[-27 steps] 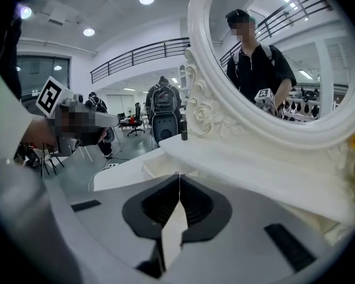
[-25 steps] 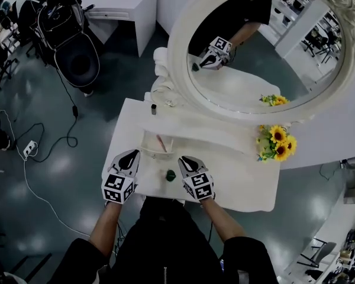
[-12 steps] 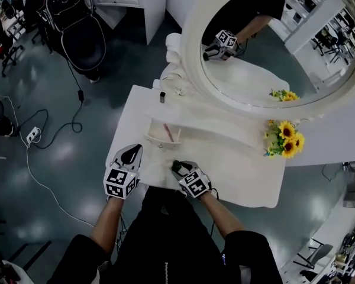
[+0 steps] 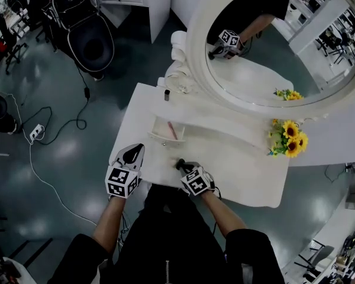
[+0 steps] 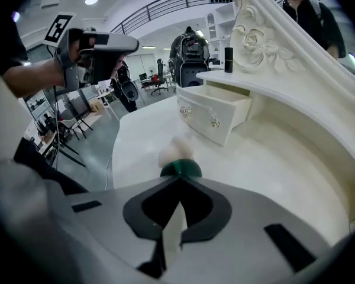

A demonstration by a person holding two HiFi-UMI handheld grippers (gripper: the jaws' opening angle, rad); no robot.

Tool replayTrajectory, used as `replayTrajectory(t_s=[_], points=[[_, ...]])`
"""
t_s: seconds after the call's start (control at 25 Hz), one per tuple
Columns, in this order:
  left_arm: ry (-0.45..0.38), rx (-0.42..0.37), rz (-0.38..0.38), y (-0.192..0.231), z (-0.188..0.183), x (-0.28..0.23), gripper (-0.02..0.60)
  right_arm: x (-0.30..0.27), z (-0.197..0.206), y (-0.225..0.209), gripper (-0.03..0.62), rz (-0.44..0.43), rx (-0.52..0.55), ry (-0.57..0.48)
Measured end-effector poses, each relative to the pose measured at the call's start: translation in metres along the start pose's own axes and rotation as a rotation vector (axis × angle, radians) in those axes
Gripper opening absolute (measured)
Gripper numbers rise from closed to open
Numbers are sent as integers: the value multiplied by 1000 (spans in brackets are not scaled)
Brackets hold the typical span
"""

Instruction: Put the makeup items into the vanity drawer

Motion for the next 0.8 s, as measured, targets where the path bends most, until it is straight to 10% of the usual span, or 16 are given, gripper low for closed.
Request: replayTrajectory(t_s=[0.8], points=[[-53, -26, 14, -1, -22, -15, 23, 73, -93, -55, 3, 133, -14, -303]])
Point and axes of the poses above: the fingertips, and each gripper's own axes: x backward along the fingers, y to its left, z out of its underside, the point moved 7 cm from there along x, backward along the fingers, and after that the axes turned 11 degrees about -y, right-handed, at the moved point
